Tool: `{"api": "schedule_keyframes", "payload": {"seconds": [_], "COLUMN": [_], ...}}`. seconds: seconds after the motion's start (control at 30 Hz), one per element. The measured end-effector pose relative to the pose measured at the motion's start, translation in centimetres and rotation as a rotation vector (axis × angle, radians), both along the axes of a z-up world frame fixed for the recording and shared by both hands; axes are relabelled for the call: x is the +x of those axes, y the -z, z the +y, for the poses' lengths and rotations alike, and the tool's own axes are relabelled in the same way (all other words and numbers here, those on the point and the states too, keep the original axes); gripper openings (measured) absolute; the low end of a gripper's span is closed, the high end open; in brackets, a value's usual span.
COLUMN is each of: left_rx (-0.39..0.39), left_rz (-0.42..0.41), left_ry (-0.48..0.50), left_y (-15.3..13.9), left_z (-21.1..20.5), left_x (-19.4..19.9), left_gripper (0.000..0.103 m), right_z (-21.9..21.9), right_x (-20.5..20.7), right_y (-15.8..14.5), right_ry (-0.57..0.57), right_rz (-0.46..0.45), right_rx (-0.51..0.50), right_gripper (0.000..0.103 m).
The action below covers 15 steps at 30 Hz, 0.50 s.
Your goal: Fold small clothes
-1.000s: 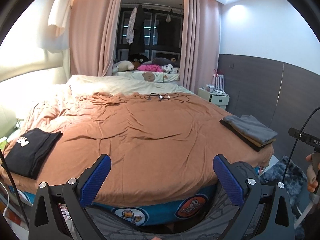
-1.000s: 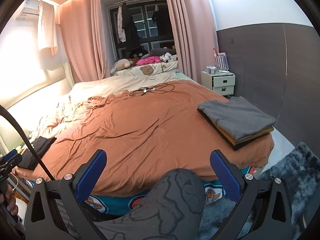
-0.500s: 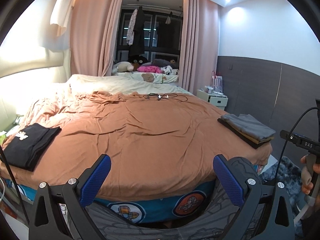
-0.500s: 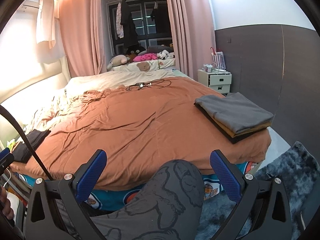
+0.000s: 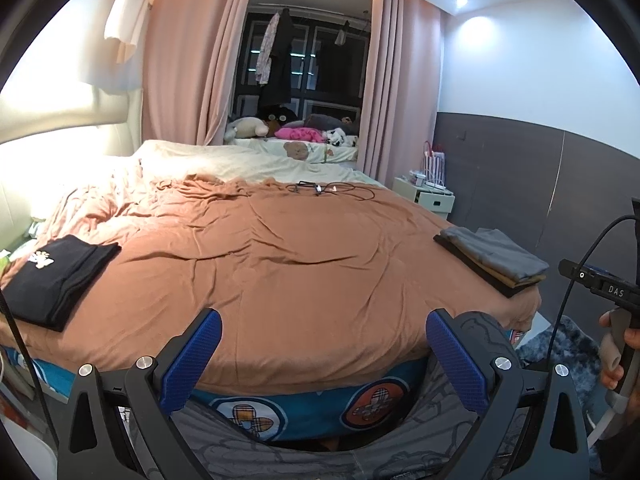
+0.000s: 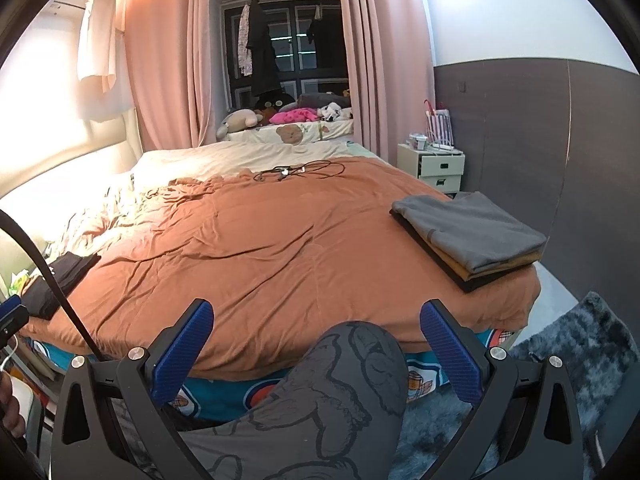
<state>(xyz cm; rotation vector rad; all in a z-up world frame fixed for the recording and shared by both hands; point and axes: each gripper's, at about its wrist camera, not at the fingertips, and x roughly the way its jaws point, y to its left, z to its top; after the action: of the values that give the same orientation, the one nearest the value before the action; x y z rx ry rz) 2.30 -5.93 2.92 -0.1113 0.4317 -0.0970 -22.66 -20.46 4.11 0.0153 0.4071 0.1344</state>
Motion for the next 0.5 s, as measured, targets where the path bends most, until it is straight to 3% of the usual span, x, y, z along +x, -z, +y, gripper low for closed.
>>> {"api": "schedule_keyframes", "payload": {"seconds": [0.5], "left_rx": [-0.017], "left_rz": [-0.002], "left_ry": [-0.014], "left_y": [0.07], "left_z": [0.47], "left_x": [-0.52], "left_gripper": [0.103], "right_z": [-0.42], "right_x": [-0.03], "right_y": [0.06], "right_ry": [-0.011], "right_rz": [0.000], "right_rx": [-0.008], "right_gripper": [0.103]}}
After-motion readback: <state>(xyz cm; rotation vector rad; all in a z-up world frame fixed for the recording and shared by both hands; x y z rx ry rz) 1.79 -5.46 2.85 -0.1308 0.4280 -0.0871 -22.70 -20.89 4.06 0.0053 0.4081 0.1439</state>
